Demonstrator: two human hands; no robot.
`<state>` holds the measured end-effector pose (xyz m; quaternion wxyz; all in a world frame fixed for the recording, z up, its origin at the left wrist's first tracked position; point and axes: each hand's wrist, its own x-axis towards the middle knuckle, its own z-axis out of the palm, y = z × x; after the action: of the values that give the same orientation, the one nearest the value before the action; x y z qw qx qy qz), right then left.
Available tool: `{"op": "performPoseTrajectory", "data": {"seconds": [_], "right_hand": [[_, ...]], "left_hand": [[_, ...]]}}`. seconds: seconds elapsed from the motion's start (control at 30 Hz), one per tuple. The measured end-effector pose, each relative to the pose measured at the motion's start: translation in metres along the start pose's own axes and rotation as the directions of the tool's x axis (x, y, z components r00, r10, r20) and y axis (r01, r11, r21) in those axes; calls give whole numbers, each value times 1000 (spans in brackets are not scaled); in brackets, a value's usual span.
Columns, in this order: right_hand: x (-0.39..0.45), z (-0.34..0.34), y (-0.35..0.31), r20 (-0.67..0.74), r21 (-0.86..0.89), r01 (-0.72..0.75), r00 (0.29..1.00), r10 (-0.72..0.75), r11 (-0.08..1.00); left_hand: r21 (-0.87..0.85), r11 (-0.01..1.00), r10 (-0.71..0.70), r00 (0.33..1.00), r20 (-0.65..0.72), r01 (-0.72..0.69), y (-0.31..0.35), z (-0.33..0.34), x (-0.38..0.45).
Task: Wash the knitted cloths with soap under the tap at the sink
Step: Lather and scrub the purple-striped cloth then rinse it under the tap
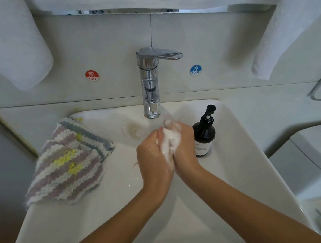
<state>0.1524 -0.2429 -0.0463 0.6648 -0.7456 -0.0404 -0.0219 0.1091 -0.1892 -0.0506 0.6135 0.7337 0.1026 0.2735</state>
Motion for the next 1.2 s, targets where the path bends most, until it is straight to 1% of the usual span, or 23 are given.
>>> {"op": "performPoseTrajectory", "data": {"seconds": [0.03,0.07,0.13,0.17,0.23,0.27,0.37,0.47,0.53,0.63,0.7,0.77,0.83,0.9,0.97,1.03,1.07,1.13,1.2], "right_hand": [[-7,-1,4,24,-21,68,997,-68,997],[-14,1,4,43,-39,75,996,-73,996],[-21,2,8,78,2,3,997,-3,1000],[-18,3,7,77,-23,-16,997,18,1000],[-4,-1,1,27,-107,-83,996,87,991],[-1,-2,-2,29,-79,-127,991,130,989],[-18,0,-1,58,64,-90,995,86,994],[-22,1,-3,110,64,-105,989,98,992],[-9,0,-5,134,56,-99,987,90,994],[-2,-6,-12,83,56,-76,994,72,995],[-3,-11,-13,95,46,-96,991,91,994],[-2,-16,-14,137,21,-147,980,143,989],[0,-21,-14,214,23,-156,966,147,988],[1,-26,-14,310,33,-89,948,75,995],[2,-31,-14,355,38,-29,935,13,999],[3,-35,-11,335,38,-7,942,-6,999],[2,-35,-9,311,33,-7,950,-4,999],[3,-34,-7,236,9,-7,972,5,1000],[5,-32,-6,155,-74,40,988,-28,996]], "left_hand": [[4,1000,-20,999,-26,20,0,0,7],[15,999,-41,998,-56,42,-3,0,16],[39,998,-47,995,-84,51,-8,-2,25],[42,998,-35,996,-80,38,-8,-3,22],[25,1000,-8,999,-35,8,-5,0,6],[11,1000,-7,1000,-18,8,-2,2,0],[15,999,-44,997,-64,45,-3,-1,12],[13,997,-77,995,-68,78,-7,-8,28],[-15,995,-96,995,-18,96,-8,-12,31],[-35,992,-120,991,56,122,-7,-24,44],[-11,989,-144,985,93,146,-6,-34,53],[42,982,-188,973,134,184,-3,-41,58],[80,967,-254,951,174,243,1,-43,60],[111,942,-333,912,238,315,7,-47,62],[157,929,-370,864,341,336,10,-54,63],[184,936,-350,824,445,299,10,-61,65],[189,941,-339,812,475,282,11,-63,65],[218,941,-334,797,503,257,10,-66,65],[224,951,-304,788,536,214,10,-66,64]]}}
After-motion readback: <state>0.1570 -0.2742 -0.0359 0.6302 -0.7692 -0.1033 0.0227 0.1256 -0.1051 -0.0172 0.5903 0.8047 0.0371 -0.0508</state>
